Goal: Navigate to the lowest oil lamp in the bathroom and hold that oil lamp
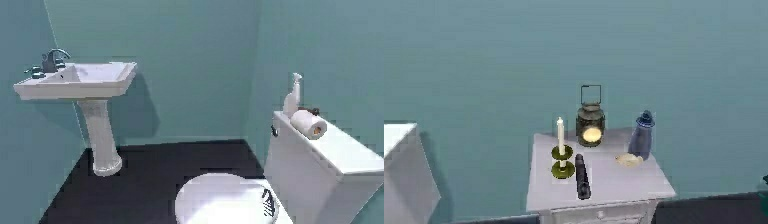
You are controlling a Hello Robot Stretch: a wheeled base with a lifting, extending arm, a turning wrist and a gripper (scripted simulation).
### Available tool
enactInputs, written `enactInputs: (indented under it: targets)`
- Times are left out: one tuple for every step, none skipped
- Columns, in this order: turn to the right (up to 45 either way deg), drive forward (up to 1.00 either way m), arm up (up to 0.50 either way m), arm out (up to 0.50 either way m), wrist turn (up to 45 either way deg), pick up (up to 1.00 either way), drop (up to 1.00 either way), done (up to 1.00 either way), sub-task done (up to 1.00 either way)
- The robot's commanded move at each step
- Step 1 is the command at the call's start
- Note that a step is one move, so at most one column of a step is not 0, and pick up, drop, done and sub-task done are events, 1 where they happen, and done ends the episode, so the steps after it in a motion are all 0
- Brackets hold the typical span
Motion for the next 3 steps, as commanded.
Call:
enactInputs:
  targets:
    - [0.0,0.10,0.00,0.00,0.0,0.00,0.00,0.00,0.00]
    - [45.0,0.00,0.00,0.00,0.0,0.00,0.00,0.00,0.00]
    - [45.0,0.00,0.00,0.00,0.0,0.00,0.00,0.00,0.00]
